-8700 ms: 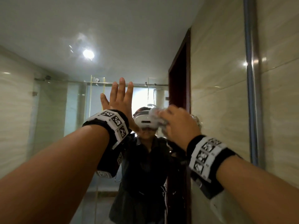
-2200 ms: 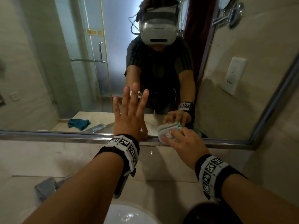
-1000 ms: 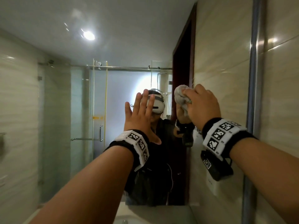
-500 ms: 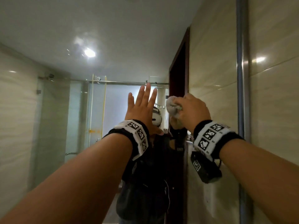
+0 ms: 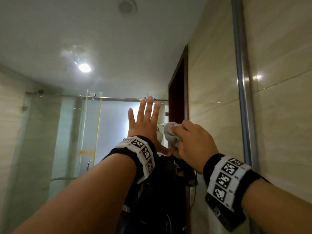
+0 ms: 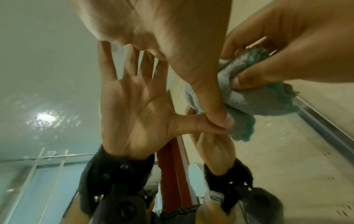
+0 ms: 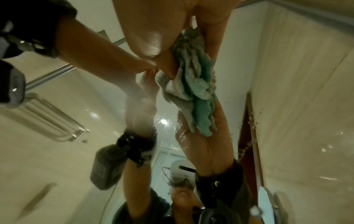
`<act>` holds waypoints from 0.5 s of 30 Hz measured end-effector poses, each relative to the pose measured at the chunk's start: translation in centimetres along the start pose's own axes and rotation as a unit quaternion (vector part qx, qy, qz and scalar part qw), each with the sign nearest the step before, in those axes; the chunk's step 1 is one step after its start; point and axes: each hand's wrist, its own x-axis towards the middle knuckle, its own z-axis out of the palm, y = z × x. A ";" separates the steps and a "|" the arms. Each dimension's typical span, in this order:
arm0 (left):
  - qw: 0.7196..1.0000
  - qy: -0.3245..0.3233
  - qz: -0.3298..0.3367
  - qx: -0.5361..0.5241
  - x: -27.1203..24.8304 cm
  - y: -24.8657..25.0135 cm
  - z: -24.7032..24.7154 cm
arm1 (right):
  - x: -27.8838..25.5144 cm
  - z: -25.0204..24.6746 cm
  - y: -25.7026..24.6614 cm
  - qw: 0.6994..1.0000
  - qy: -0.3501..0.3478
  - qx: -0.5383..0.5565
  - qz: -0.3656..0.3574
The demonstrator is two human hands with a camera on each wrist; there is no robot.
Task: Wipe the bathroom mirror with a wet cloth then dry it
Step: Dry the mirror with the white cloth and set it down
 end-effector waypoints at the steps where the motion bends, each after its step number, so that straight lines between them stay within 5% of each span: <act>1: 1.000 -0.001 -0.002 0.000 -0.1 0.1 0.0 | -0.1 -0.1 0.1 1.000 -0.008 -0.003 -0.011; 4: 1.000 -0.008 -0.006 -0.002 -0.1 0.1 -0.2 | 1.6 -1.4 1.2 0.999 -0.022 -0.027 -0.018; 10: 1.000 -0.027 -0.012 -0.005 0.0 0.3 -0.6 | 9.0 -6.2 6.1 0.989 0.032 -0.039 0.137; 15: 1.000 -0.024 -0.014 -0.003 0.0 0.3 -0.6 | 5.2 -4.3 4.6 0.992 0.029 -0.015 0.122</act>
